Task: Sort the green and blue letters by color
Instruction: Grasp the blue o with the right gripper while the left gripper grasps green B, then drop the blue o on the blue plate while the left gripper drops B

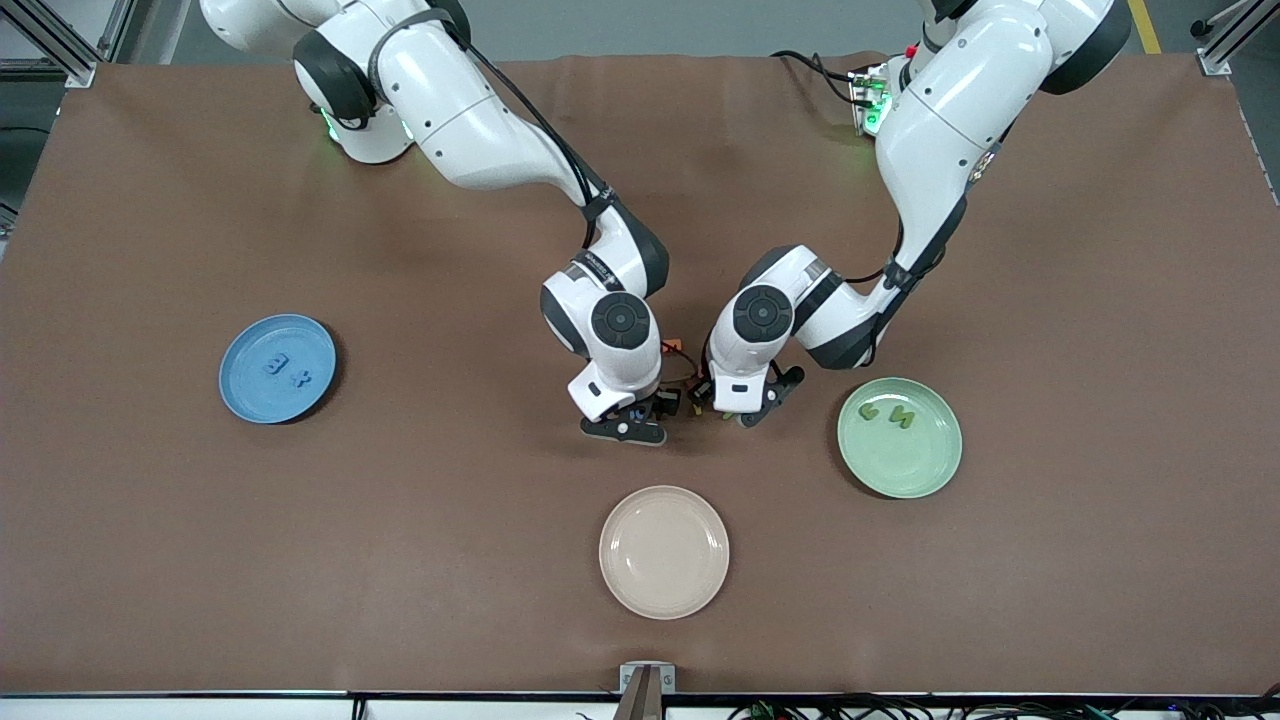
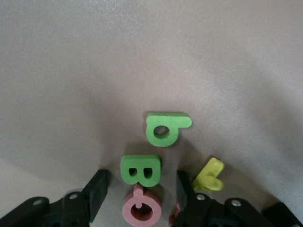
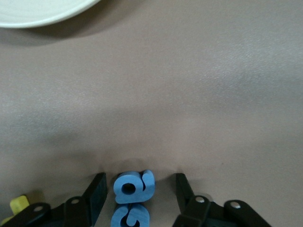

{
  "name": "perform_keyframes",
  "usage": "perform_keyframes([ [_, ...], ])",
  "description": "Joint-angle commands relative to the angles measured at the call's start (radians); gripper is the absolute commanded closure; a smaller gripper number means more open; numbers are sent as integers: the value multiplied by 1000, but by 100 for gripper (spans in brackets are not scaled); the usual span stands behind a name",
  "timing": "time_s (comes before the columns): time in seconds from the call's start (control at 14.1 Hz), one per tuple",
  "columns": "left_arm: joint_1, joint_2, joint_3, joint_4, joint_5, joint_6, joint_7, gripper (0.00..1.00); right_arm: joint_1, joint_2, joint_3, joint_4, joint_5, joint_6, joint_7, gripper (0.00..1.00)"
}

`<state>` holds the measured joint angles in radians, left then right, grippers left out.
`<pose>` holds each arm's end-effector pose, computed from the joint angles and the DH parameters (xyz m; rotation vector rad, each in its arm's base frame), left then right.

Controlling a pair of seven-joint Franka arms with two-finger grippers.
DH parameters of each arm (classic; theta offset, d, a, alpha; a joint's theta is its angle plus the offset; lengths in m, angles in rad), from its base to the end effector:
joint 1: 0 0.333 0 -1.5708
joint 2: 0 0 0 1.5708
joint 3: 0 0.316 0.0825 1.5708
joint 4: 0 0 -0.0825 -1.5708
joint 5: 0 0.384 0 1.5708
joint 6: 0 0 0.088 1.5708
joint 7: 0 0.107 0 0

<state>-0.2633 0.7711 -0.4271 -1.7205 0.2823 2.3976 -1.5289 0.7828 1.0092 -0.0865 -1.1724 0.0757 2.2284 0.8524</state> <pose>0.5301 -0.4026 0.1693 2.8930 1.1111 -0.1536 0.5738 0.5082 0.1776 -3.1038 0.2469 -0.0681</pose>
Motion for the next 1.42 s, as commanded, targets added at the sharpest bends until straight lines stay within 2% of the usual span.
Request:
perform_keyframes([
  [0.0,-13,20,28,15,14,6,-8,43,9,20,-7,23,-30,-4,14,43],
  [0.07,-13,20,28,15,14,6,-7,48,7,20,-7,25,-33,-4,14,51],
  [0.14,-13,20,28,15,14,6,-5,51,6,19,-7,25,-33,-3,13,63],
  [0.28,-10,20,28,15,14,6,-2,61,1,19,-7,25,-33,-4,16,98],
  [0.5,4,8,28,13,15,6,1,74,-23,5,-9,25,-33,-21,-25,100],
  [0.71,22,-15,28,7,17,-5,13,77,-85,-55,-10,-1,-30,-131,-184,100],
  [0.78,32,-30,27,4,17,-12,25,77,-111,-98,-12,-44,-31,-180,-255,100],
  [1.0,82,-87,13,-22,14,-63,102,77,-186,-259,-19,-243,-31,-178,-447,100],
  [1.35,277,-144,-116,-71,11,-113,272,78,-367,-578,-19,-752,-31,58,-841,100],
])
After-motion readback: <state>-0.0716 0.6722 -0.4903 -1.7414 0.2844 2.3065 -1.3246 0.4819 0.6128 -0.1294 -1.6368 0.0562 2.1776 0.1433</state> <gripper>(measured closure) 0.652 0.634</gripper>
